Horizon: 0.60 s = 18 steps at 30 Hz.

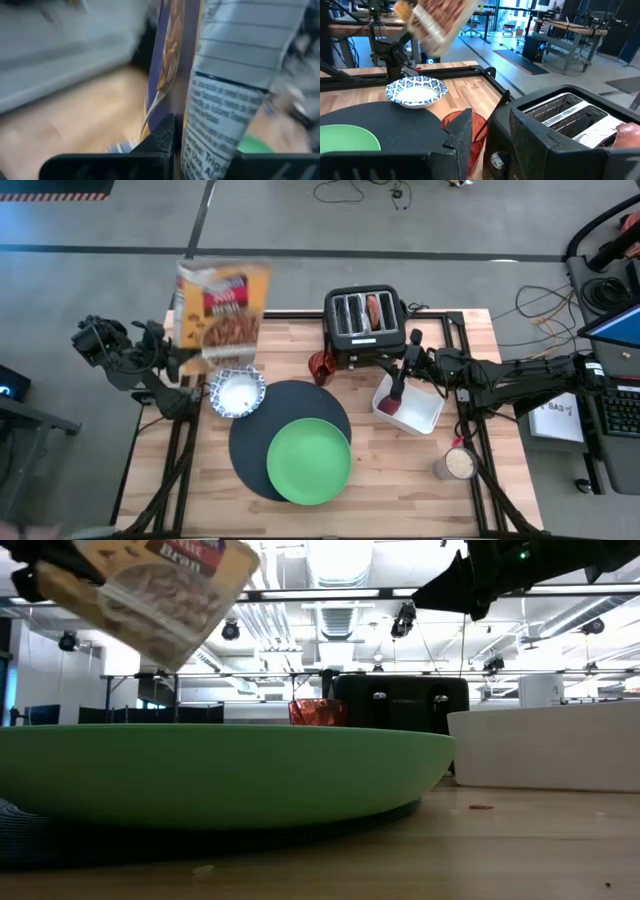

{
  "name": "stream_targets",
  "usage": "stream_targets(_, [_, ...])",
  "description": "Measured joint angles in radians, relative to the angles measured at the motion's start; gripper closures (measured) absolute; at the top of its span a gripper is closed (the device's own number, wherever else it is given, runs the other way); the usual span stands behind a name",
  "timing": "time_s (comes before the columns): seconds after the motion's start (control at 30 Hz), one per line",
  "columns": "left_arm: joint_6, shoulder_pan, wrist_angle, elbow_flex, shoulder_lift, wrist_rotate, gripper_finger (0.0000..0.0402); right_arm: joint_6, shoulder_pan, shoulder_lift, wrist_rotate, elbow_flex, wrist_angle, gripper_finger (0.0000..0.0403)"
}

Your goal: Arrange a breakfast setting

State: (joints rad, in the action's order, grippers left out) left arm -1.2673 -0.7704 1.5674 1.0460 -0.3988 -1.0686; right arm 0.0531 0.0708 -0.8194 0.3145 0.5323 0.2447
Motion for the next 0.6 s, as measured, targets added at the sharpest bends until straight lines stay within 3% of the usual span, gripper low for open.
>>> stream_targets(0.13, [0.059, 0.000, 0.000, -0.053, 0.005, -0.169, 0.0402, 0.000, 0.000, 0.000, 0.000, 0.000, 0.000, 0.0282])
stream_targets(0.37, [0.134, 0.000, -0.048, -0.098, 0.017, -0.230, 0.0402, -0.071, 0.036, -0.004, -0.001, 0.020, 0.003, 0.0282])
stream_targets(0.47, [0.253, 0.000, -0.165, -0.123, 0.016, -0.226, 0.0402, -0.087, 0.052, -0.032, -0.015, 0.061, -0.027, 0.0282])
stream_targets(0.6, [0.481, -0.001, -0.460, -0.202, 0.000, -0.263, 0.0402, -0.060, 0.062, -0.108, -0.082, 0.133, -0.030, 0.0282])
